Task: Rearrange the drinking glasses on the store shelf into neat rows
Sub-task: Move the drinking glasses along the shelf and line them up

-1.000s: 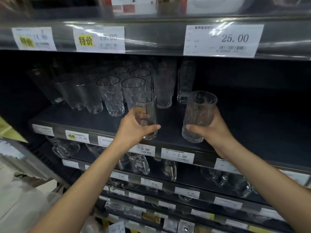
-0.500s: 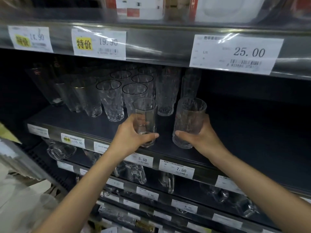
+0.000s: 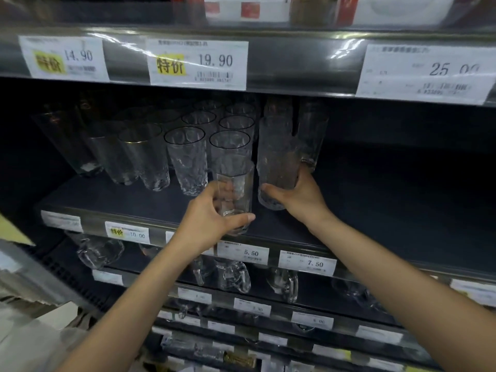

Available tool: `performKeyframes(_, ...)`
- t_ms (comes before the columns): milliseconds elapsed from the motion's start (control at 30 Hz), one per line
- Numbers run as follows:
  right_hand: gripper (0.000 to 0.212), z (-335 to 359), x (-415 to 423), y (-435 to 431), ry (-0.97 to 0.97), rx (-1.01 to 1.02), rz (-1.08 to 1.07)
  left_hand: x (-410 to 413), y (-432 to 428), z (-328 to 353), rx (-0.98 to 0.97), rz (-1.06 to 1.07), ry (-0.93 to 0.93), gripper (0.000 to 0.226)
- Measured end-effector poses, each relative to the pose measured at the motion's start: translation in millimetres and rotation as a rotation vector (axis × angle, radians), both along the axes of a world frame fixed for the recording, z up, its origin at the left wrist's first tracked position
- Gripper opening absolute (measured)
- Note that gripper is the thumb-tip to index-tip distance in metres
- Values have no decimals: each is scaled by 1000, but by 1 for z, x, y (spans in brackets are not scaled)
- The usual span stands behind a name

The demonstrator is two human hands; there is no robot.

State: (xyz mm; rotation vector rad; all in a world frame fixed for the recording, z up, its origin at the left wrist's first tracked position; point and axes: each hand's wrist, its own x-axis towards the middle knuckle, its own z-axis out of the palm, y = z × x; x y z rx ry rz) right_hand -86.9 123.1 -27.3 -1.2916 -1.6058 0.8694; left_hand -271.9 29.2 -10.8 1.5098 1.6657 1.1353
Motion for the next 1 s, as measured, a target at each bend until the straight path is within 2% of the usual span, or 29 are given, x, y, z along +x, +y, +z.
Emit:
performKeyframes(233, 73, -7, -18, 7, -15, 55, -88, -4, 3, -7, 51, -28, 14, 49)
performKeyframes(333, 78, -8, -24, 10, -4, 54, -114, -4, 3, -8, 58, -43, 13, 53)
performKeyframes(700, 66, -7, -32, 10, 30, 63, -143, -8, 6, -11, 61, -68, -6, 58)
performKeyframes(1000, 68, -5, -33, 9, 10, 49, -137, -8, 7, -11, 66, -68, 11, 61)
